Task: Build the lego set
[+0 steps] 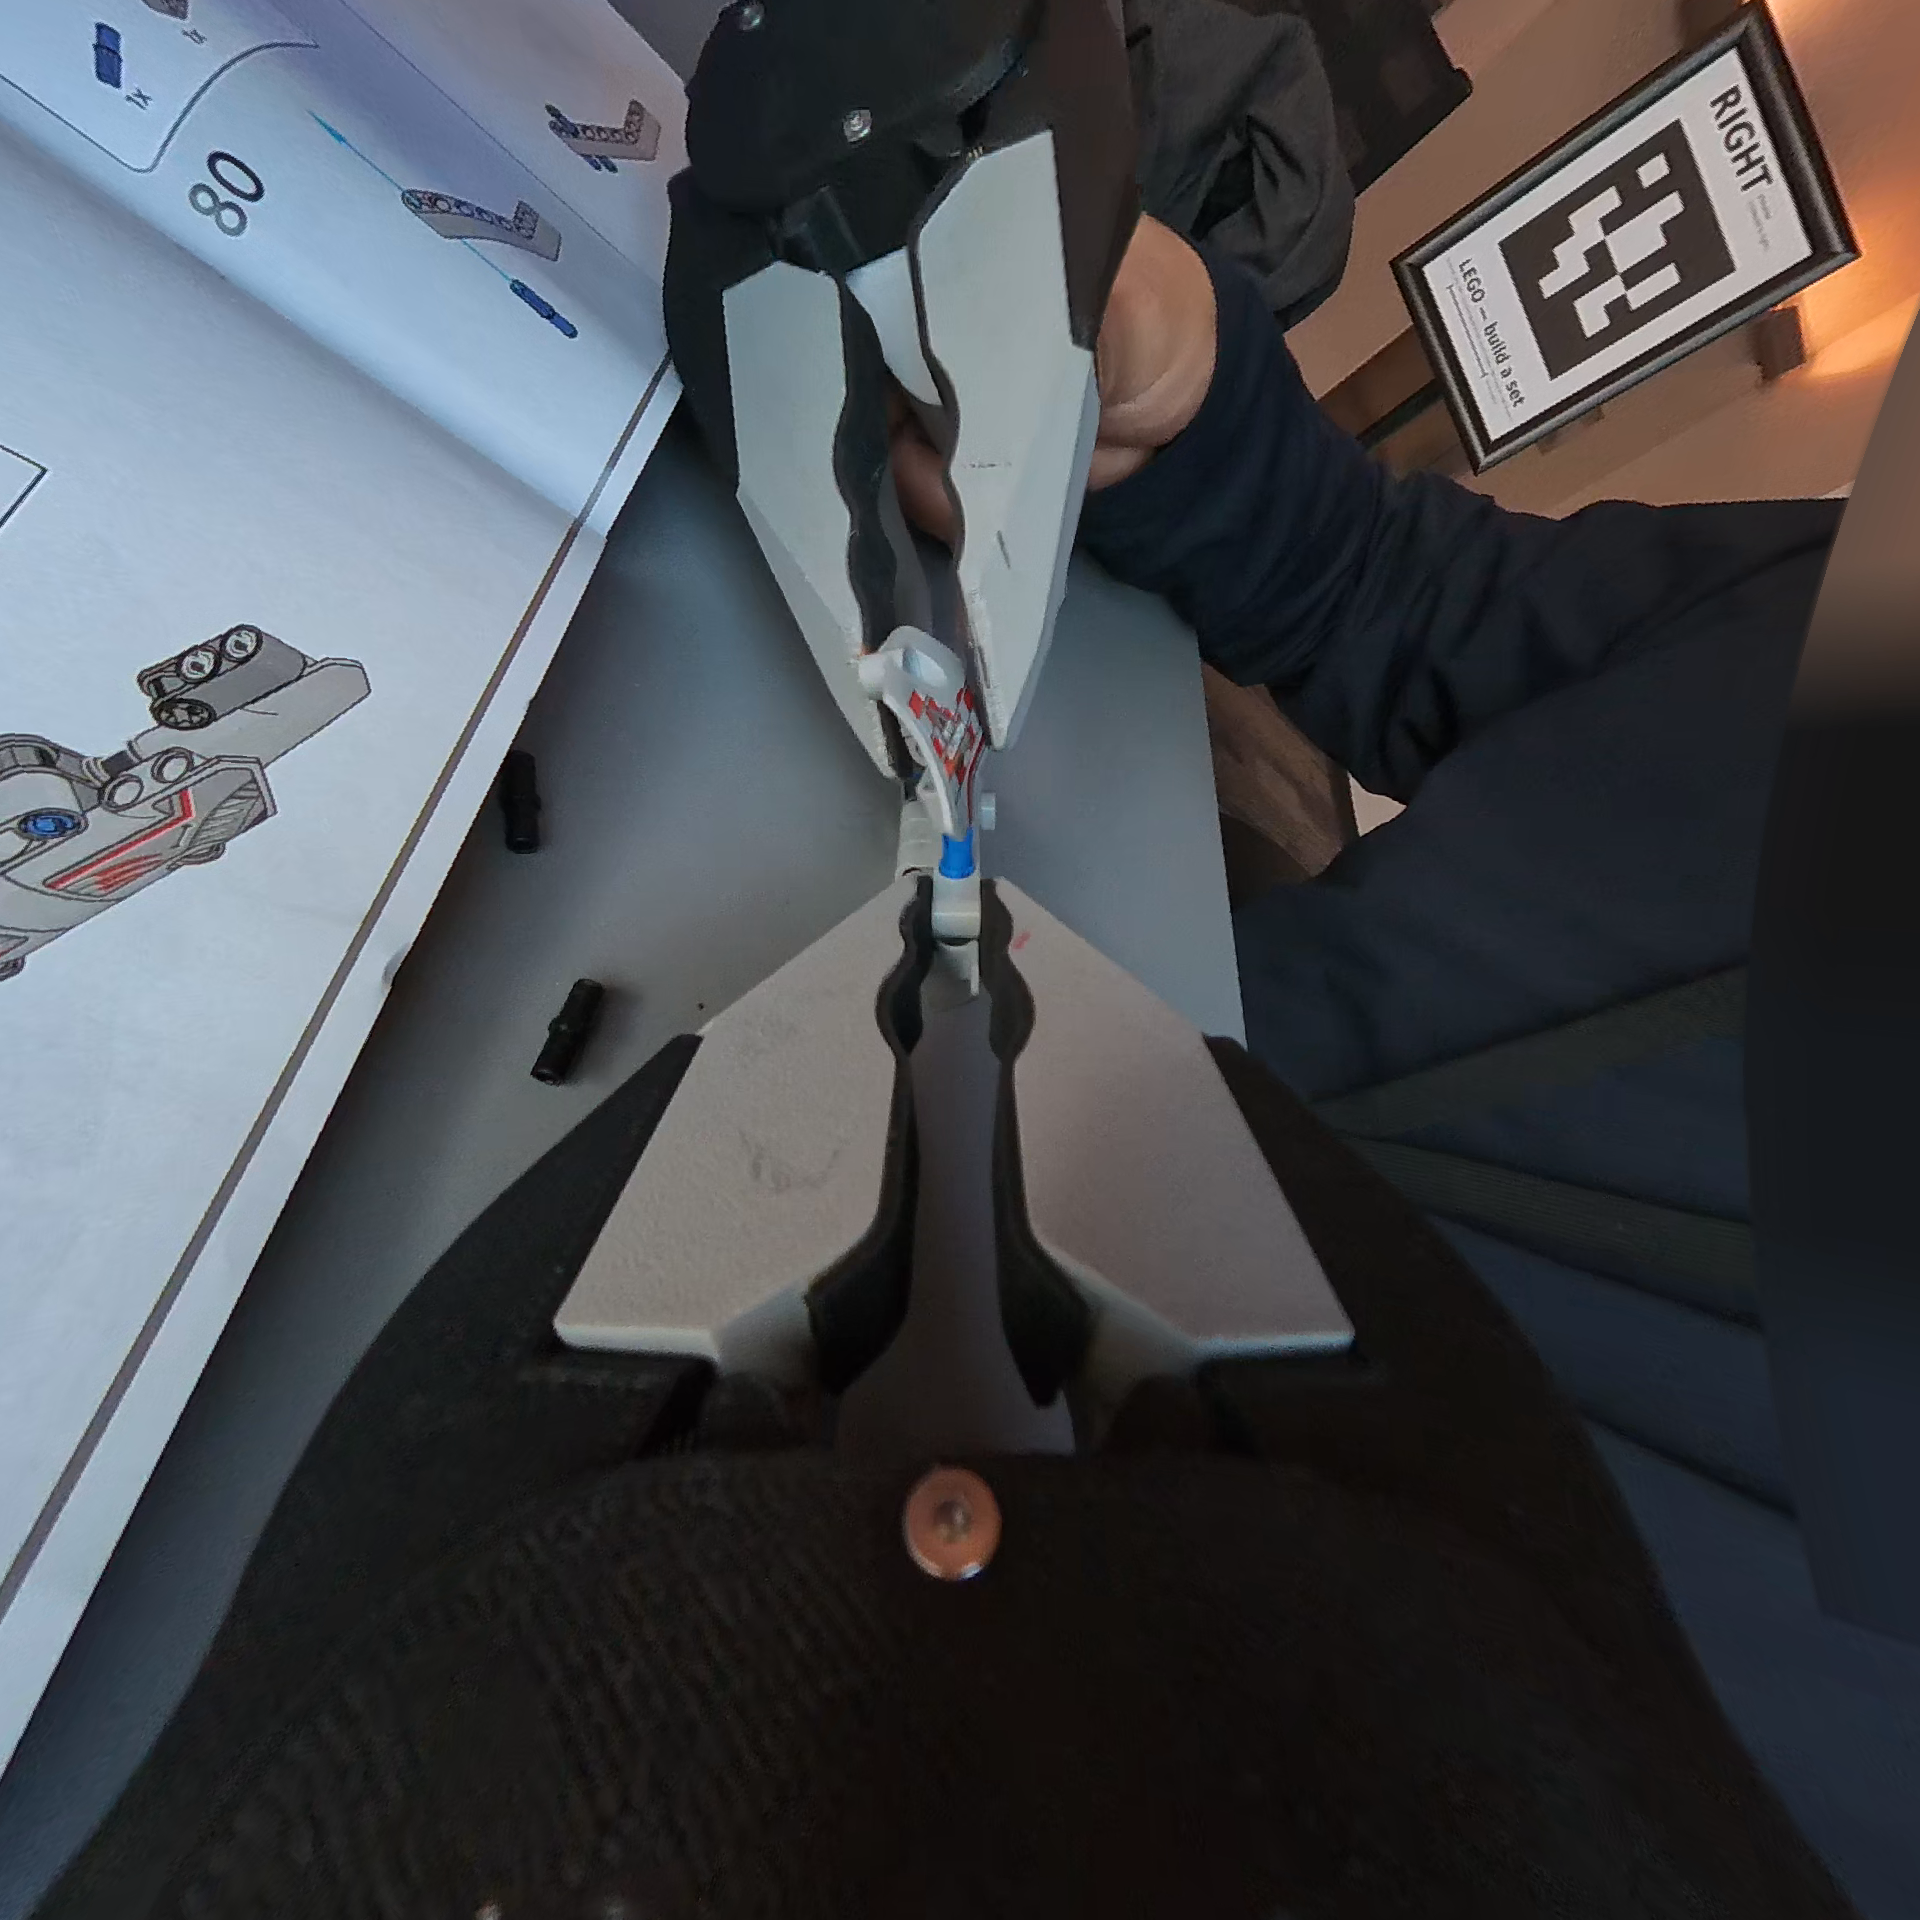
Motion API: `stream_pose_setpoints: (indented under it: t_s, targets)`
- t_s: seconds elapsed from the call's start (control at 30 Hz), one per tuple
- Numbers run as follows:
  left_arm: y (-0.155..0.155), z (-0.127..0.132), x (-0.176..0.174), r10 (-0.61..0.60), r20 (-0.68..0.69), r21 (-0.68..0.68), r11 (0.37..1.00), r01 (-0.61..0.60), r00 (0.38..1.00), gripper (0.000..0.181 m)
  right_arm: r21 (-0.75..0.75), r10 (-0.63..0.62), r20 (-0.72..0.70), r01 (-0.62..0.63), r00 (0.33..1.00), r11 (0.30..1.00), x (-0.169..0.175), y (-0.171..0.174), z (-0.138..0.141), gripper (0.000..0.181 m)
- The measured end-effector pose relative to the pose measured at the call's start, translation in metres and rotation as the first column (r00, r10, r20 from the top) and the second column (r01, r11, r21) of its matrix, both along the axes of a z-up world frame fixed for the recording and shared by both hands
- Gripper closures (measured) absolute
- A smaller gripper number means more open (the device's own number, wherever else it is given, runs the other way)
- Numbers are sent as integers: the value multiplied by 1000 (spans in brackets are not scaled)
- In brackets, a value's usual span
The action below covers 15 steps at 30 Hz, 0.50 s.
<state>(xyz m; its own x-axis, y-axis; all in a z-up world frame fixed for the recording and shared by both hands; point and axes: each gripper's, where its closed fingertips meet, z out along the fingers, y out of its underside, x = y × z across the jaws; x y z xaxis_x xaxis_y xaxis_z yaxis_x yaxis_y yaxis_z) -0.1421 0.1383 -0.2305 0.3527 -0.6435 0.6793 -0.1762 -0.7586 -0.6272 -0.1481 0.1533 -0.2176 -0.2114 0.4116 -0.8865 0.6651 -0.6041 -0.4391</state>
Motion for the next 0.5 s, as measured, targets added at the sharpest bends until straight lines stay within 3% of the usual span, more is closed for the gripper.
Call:
stream_pose_setpoints:
  t_s: [0.03, 0.5]
  targets:
    - [0, 0, 0, 0, 0, 0, 1000, 0, 1000, 176, 21, 4, -3, -4, 1000, 1000, 0, -1, 0, 170]
    - [-2, 0, 0, -11, 0, -2, 1000, 11, 1000, 176, 274, 128, -77, -102, 989, 956, -2, -1, -1, 170]
